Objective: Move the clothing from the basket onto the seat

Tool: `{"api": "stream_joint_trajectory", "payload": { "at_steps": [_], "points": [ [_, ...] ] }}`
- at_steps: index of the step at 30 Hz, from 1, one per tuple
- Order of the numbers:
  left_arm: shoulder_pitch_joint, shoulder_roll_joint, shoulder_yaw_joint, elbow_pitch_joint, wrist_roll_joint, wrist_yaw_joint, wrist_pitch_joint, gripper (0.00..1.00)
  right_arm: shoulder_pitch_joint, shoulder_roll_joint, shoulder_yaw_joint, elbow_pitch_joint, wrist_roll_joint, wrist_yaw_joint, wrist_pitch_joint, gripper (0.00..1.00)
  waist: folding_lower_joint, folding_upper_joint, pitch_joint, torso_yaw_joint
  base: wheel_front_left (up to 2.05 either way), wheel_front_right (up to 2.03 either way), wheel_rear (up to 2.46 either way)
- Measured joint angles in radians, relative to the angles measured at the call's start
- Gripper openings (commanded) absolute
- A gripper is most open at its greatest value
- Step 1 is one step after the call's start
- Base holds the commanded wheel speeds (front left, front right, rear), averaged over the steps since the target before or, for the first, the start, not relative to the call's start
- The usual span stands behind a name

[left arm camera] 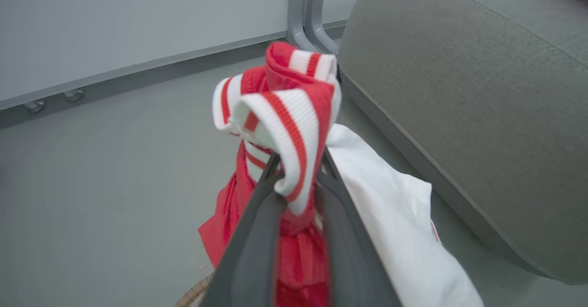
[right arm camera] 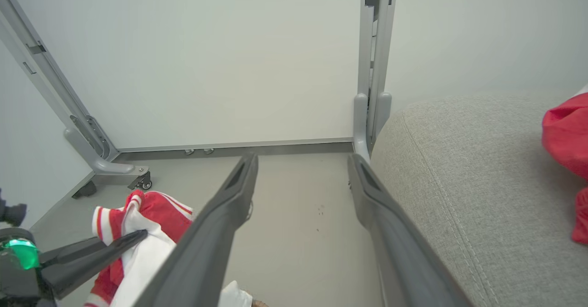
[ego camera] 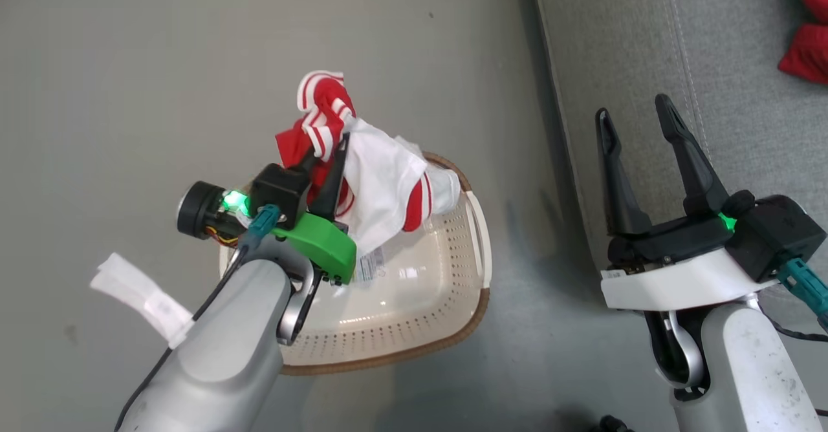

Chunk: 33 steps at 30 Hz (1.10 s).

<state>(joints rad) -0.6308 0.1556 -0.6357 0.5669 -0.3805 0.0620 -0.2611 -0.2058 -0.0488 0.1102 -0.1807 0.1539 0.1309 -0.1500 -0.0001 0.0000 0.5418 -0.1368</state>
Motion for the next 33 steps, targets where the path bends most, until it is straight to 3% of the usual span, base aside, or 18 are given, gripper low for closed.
{"api": "stream_joint_trajectory", "payload": {
  "at_steps": [7,15,22,33],
  "points": [
    [0.073,0.046,0.058,-0.269,0.016,0.027,0.000,0.00,0.043,0.000,-0.012,0.002,-0.006,0.000,0.030,1.00,0.0000,0.0000,-0.097,0.040,0.00,0.00,0.00],
    [0.128,0.075,0.110,-0.516,0.040,0.028,-0.001,0.00,0.075,0.000,-0.014,-0.002,-0.007,0.000,0.062,1.00,0.0000,0.0000,-0.194,0.074,0.00,0.00,0.00],
    [0.209,0.076,0.143,-0.643,0.038,0.008,-0.001,0.00,0.121,0.000,-0.007,0.005,-0.007,0.000,0.087,1.00,0.0000,0.0000,-0.270,0.090,0.00,0.00,0.00],
    [0.355,0.079,0.161,-0.724,0.028,0.002,-0.001,0.00,0.201,0.000,0.018,-0.013,0.002,0.000,0.124,1.00,0.0000,0.0000,-0.376,0.096,0.00,0.00,0.00]
  ]
}}
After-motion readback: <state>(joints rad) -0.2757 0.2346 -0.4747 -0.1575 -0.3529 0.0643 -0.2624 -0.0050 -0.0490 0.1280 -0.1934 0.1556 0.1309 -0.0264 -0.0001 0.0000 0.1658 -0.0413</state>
